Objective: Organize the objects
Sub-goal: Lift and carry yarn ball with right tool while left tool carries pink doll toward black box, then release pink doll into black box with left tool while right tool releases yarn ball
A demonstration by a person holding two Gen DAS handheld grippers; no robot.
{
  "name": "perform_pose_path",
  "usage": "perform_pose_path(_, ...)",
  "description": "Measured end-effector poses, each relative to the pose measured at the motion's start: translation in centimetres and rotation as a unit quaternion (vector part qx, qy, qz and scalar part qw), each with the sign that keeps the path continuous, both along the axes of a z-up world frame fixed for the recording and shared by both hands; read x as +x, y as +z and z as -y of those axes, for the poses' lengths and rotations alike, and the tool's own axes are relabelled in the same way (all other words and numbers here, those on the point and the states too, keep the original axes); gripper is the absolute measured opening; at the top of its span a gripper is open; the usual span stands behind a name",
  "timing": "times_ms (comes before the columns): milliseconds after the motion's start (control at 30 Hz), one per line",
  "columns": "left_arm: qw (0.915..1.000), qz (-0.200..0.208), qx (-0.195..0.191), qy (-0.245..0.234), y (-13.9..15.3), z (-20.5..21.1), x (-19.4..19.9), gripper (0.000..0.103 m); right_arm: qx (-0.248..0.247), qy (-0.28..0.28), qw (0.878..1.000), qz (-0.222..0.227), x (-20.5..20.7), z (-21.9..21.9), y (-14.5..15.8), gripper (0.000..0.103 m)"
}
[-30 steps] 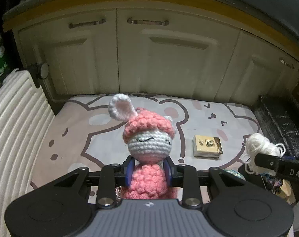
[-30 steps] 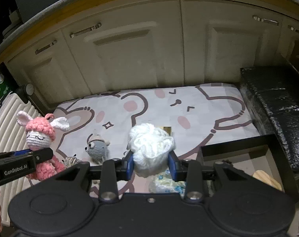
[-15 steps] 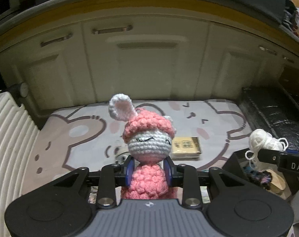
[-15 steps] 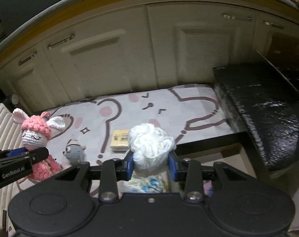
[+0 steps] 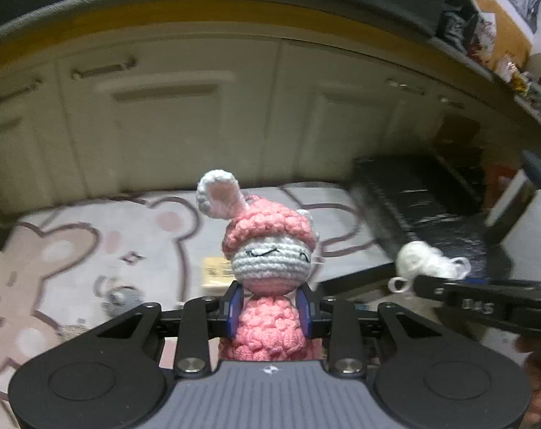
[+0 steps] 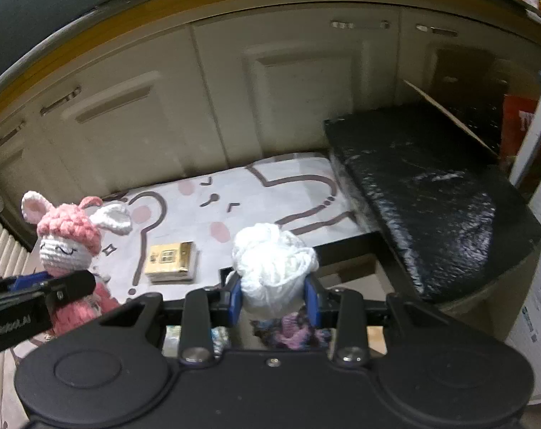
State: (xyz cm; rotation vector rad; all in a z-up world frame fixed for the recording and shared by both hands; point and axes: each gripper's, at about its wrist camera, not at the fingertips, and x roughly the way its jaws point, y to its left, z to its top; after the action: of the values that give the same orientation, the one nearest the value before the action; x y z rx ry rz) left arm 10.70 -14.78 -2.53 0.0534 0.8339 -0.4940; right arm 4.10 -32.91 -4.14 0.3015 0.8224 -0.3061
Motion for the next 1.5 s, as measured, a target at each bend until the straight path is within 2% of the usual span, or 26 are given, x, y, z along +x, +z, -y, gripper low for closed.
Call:
perform_pose_path(133, 0.9991, -0.022, -0.033, -0.017, -0.2, 1.5, -0.6, 0.033, 0.004, -0.015, 1.000, 0.001, -0.5, 1.2, -0.1, 0.036)
perform_pose_path(300, 0.9966, -0.036, -0.054, -0.050, -0.6, 3.8, -1.6, 0.033, 0.008, -0.032, 0.999, 0.002, -1.0, 2.6, -0.3, 0.036)
perform_pose_path(467, 0.9921, -0.021, -0.034, -0.119, -1.5, 6.2, -2.4, 0.033, 0.015, -0.066, 0.998, 0.011, -1.8, 4.4, -0.2, 0.036)
perform_pose_path(567, 0.9842, 0.006, -0.008, -0.177, -2.1, 7.7, -3.1, 0.033, 0.019, -0.083, 0.996, 0.019, -2.4, 5.4, -0.1, 0.036)
perform_pose_path(700, 0.9673, 0.034, 0.024, -0.250, -3.1, 9.3, -4.1, 0.033, 0.016, -0.108, 0.994, 0.028, -3.1, 6.7, -0.1, 0.036)
perform_pose_path(767, 0.9556, 0.049, 0.042, -0.287, -3.6, 10.2, -4.6, 0.033, 0.020, -0.119, 0.992, 0.033, -3.4, 7.2, 0.0, 0.036)
perform_pose_path(900, 0.9275, 0.066, 0.074, -0.361, -5.0, 11.6, -5.3, 0.033, 0.038, -0.140, 0.988, 0.046, -3.8, 8.4, 0.0, 0.036)
perform_pose_path(1000, 0.9012, 0.086, 0.103, -0.412, -6.1, 12.2, -5.9, 0.033, 0.055, -0.145, 0.987, 0.050, -3.8, 9.0, -0.3, 0.036)
perform_pose_path(1067, 0.8899, 0.092, 0.118, -0.431, -6.7, 12.5, -6.0, 0.033, 0.064, -0.144, 0.986, 0.049, -3.7, 9.2, -0.6, 0.036)
perform_pose_path(1200, 0.8767, 0.089, 0.135, -0.453, -8.0, 12.9, -5.4, 0.034, 0.084, -0.138, 0.986, 0.043, -3.2, 9.4, -1.3, 0.036)
perform_pose_path(1367, 0.8503, 0.059, 0.148, -0.501, -9.9, 13.1, -5.5, 0.035, 0.097, -0.126, 0.987, 0.034, -2.5, 9.1, -1.9, 0.036)
perform_pose_path(1400, 0.8457, 0.053, 0.151, -0.509, -10.2, 13.2, -5.5, 0.041, 0.098, -0.122, 0.987, 0.032, -2.3, 9.0, -2.0, 0.036)
perform_pose_path(1467, 0.8445, 0.060, 0.161, -0.507, -10.6, 13.2, -5.9, 0.044, 0.097, -0.119, 0.988, 0.025, -2.2, 8.9, -2.2, 0.036)
perform_pose_path(1500, 0.8478, 0.059, 0.163, -0.501, -10.7, 13.3, -5.8, 0.050, 0.097, -0.118, 0.988, 0.020, -2.1, 8.9, -2.4, 0.036)
